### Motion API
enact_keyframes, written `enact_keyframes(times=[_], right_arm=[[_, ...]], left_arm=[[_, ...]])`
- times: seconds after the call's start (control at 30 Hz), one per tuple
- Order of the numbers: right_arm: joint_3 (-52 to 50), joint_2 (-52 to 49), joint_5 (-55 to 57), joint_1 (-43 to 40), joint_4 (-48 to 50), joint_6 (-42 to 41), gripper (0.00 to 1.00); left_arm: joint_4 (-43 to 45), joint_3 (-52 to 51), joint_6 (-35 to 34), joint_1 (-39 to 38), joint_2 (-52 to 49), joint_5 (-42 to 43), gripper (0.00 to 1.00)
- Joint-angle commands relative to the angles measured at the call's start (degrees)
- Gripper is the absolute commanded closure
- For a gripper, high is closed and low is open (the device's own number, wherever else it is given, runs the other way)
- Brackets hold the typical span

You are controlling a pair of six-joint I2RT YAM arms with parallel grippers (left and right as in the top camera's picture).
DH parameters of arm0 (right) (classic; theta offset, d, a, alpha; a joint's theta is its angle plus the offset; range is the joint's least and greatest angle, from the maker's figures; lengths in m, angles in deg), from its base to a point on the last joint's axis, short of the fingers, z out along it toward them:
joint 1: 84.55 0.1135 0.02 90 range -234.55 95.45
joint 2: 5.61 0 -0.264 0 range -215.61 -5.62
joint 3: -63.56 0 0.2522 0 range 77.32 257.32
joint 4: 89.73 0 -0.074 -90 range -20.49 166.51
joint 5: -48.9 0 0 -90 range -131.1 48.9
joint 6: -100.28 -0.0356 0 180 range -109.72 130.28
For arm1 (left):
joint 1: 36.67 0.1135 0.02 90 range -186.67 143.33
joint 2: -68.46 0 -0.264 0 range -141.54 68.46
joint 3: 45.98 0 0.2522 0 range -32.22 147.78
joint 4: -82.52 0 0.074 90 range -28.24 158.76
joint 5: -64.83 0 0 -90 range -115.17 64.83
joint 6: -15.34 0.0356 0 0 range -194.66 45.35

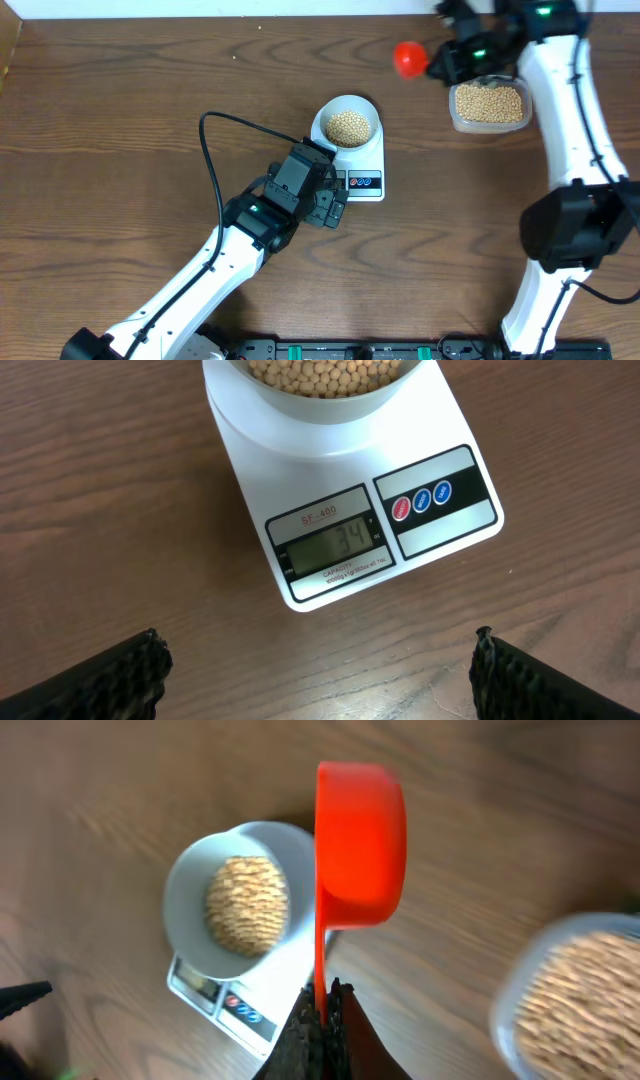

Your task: Scoop item into bowl and weigh 50g on scale

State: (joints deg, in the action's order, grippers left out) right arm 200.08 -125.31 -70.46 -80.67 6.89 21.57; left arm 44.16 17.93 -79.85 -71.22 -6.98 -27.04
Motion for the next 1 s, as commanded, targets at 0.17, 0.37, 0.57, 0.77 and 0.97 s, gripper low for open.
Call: enact_keyframes(times=[0.17,0.37,0.57,0.77,0.97], right_arm=[[1.2,2.4,-3.2,-8.5,-1.9,1.2,0.99],[1.2,2.4,2.2,-11.4,-4.7,1.2,0.99],[1.2,2.4,7.3,-11.8,-7.0,1.2,0.99],[1.2,2.4,10.6,-11.8,-8.3,1.2,0.99],[1.1,2.4,11.1,-11.8,-9.4,1.2,0.99]], left_arm=[[0.0,-0.6,-0.1,0.3,-0.2,-0.5,0.02],[0.0,-0.6,-0.1,0.3,-0.2,-0.5,0.02],[0.0,-0.6,0.0,0.3,-0.2,-0.5,0.02],[0.0,-0.6,-0.1,0.3,-0.2,-0.5,0.02],[0.0,-0.6,0.0,0.3,-0.2,-0.5,0.02]])
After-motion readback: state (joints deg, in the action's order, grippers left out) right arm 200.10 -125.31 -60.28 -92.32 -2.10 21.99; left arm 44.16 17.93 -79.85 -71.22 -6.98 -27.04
